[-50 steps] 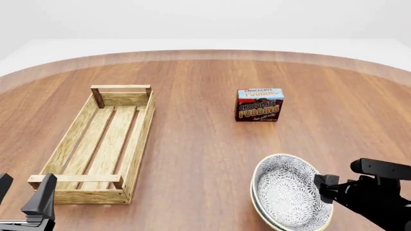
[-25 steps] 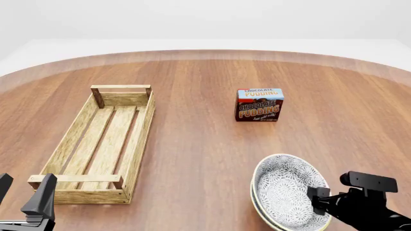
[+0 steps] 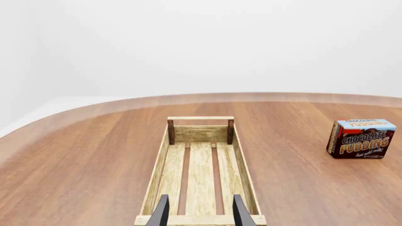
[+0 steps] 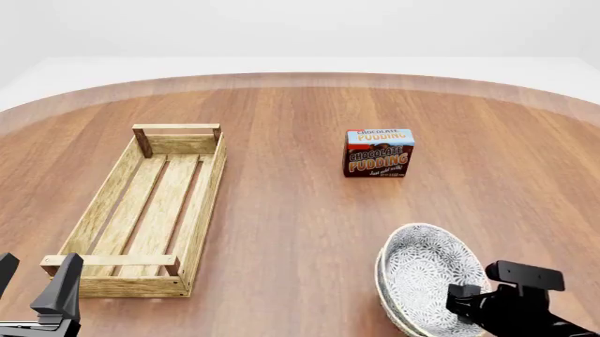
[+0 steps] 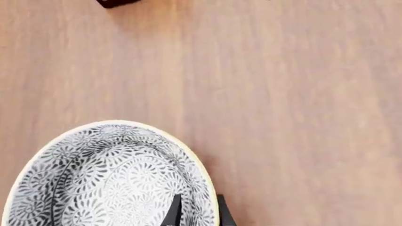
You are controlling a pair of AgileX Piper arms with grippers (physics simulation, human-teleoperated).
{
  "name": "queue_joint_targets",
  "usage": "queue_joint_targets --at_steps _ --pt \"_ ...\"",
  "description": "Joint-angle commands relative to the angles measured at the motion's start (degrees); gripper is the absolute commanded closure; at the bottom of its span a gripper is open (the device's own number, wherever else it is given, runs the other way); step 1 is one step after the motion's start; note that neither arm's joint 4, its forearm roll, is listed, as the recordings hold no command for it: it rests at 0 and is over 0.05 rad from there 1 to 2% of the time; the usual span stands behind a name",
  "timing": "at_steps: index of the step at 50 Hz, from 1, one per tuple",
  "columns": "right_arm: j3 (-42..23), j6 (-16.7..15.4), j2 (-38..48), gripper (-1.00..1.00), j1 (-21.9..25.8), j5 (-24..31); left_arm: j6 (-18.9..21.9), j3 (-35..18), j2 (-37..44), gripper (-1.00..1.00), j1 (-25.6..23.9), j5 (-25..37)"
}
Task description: Stack the left bowl on the right bowl and place them in the tray.
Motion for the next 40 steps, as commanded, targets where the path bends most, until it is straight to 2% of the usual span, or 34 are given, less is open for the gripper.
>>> queue_joint_targets --at_steps 1,7,12,14,18,19,21,22,25,27,35,40 --pt "1.16 0.05 3.41 1.0 -0.06 -3.57 0.0 0.0 0.0 -1.0 0.0 0.0" --pt "1.39 1.95 1.23 1.0 0.77 -2.63 0.0 0.0 0.0 -1.0 0.0 0.0" --pt "1.34 2.32 1.06 1.0 0.87 -2.61 0.0 0.0 0.0 -1.0 0.0 0.0" --pt "1.36 3.67 -0.73 1.0 1.1 -1.69 0.0 0.0 0.0 -1.0 0.0 0.0" --pt "1.0 5.66 -6.33 1.0 1.79 2.22 0.0 0.0 0.0 -1.0 0.0 0.0" --pt "-0.02 7.14 -11.68 1.0 2.37 6.7 0.0 0.0 0.0 -1.0 0.0 0.0" --pt "-1.74 8.41 -17.55 1.0 2.94 12.11 0.0 0.0 0.0 -1.0 0.0 0.0" --pt "-1.77 8.41 -17.76 1.0 2.95 12.36 0.0 0.0 0.0 -1.0 0.0 0.0" --pt "-5.3 10.86 -25.28 1.0 4.08 19.99 0.0 0.0 0.0 -1.0 0.0 0.0" --pt "-8.09 9.95 -25.97 1.0 3.01 22.47 0.0 0.0 0.0 -1.0 0.0 0.0" --pt "-15.3 11.12 -29.7 1.0 3.53 28.51 0.0 0.0 0.0 -1.0 0.0 0.0" --pt "-19.32 11.11 -29.24 1.0 3.14 30.15 0.0 0.0 0.0 -1.0 0.0 0.0"
